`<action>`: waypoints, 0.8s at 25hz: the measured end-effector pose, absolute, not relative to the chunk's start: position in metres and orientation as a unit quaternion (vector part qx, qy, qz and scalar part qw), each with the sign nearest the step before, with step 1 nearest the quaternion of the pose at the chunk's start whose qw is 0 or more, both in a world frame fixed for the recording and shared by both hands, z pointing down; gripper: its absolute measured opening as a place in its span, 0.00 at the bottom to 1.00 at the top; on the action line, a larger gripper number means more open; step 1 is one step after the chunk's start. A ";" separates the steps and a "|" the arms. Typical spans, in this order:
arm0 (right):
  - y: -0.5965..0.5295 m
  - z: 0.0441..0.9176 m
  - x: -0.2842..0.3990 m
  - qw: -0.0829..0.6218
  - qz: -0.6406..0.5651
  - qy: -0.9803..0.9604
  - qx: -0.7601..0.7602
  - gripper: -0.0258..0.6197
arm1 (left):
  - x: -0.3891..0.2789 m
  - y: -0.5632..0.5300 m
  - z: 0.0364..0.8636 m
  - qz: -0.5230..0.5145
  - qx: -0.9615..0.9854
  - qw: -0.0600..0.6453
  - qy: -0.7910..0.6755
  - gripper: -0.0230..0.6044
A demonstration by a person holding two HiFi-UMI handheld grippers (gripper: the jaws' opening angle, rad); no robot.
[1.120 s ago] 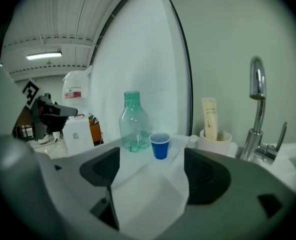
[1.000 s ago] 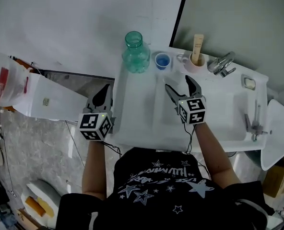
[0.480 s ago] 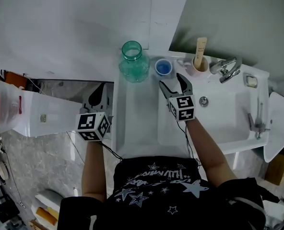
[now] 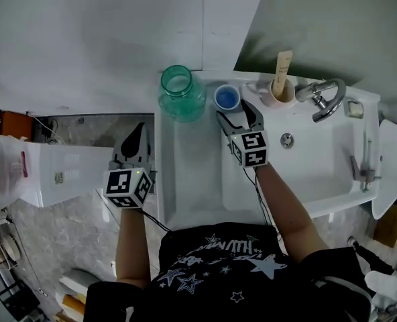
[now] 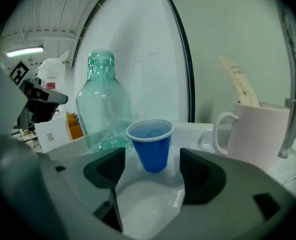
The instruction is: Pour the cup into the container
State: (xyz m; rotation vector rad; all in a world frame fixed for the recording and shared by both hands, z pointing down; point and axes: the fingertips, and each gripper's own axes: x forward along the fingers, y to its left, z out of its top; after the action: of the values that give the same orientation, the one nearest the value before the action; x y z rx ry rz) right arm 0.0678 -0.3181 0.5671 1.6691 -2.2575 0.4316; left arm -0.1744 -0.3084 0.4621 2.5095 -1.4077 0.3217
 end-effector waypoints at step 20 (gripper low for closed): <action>-0.346 0.573 0.061 0.168 0.116 -0.787 0.582 0.53 | -0.171 -0.310 0.477 0.118 0.861 0.141 -0.475 0.06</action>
State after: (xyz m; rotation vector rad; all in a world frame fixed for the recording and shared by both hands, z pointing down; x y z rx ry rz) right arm 0.0613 -0.3460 0.5734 1.6556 -2.2375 0.3306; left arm -0.1710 -0.3101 0.4771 2.4856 -1.3702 0.3394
